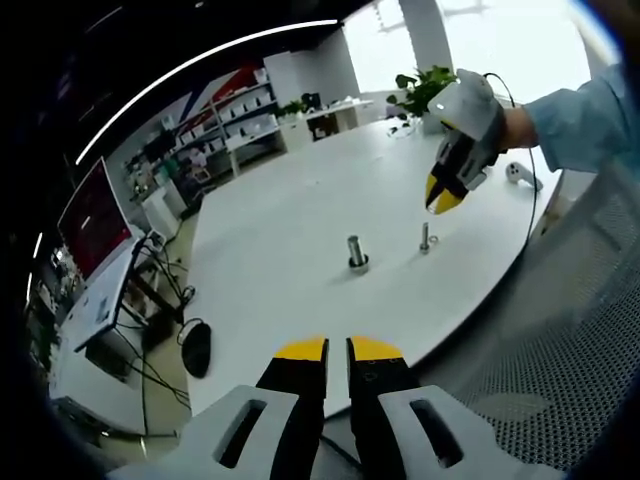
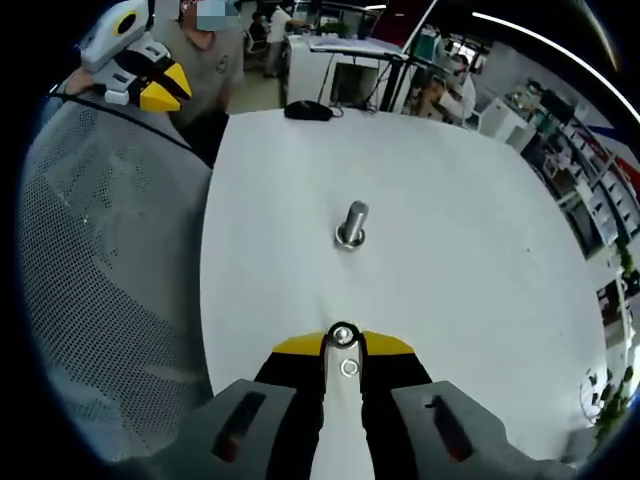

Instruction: Place the washer onto the threaded stud by aligning its center hole with the stud, sliding it down to the base, and recovering from edge contact or off-axis alignment until the washer reaches the visible bottom stop.

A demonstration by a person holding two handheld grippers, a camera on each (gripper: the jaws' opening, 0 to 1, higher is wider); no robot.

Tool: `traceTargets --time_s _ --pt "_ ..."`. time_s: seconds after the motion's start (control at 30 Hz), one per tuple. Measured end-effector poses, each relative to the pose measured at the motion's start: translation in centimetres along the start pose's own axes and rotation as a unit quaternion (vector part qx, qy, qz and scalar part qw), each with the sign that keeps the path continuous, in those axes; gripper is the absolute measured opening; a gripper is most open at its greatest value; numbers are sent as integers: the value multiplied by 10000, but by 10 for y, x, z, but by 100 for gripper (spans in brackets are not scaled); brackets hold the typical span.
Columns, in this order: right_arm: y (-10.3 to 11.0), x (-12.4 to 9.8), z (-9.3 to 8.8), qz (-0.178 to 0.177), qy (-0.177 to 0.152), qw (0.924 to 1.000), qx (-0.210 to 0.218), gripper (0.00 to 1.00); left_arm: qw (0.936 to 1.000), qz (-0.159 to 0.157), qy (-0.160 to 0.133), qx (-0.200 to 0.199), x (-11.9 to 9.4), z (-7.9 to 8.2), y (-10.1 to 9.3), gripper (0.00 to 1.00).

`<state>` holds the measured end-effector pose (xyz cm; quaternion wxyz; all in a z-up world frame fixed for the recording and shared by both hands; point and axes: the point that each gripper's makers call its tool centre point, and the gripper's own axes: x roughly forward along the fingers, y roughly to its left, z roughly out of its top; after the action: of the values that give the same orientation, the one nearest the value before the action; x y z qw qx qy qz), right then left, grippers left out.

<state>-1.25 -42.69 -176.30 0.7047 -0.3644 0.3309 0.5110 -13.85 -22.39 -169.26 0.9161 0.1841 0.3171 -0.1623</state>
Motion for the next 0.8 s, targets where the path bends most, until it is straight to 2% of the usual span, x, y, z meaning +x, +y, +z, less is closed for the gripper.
traceTargets --time_s 0.27,0.8 --pt "-1 6 -7 29 88 10000 30 13 10000 -13 28 6 0 -1 -1 5" --pt "-1 19 -8 127 274 9995 -48 13 10000 6 54 -10 0 -1 0 5"
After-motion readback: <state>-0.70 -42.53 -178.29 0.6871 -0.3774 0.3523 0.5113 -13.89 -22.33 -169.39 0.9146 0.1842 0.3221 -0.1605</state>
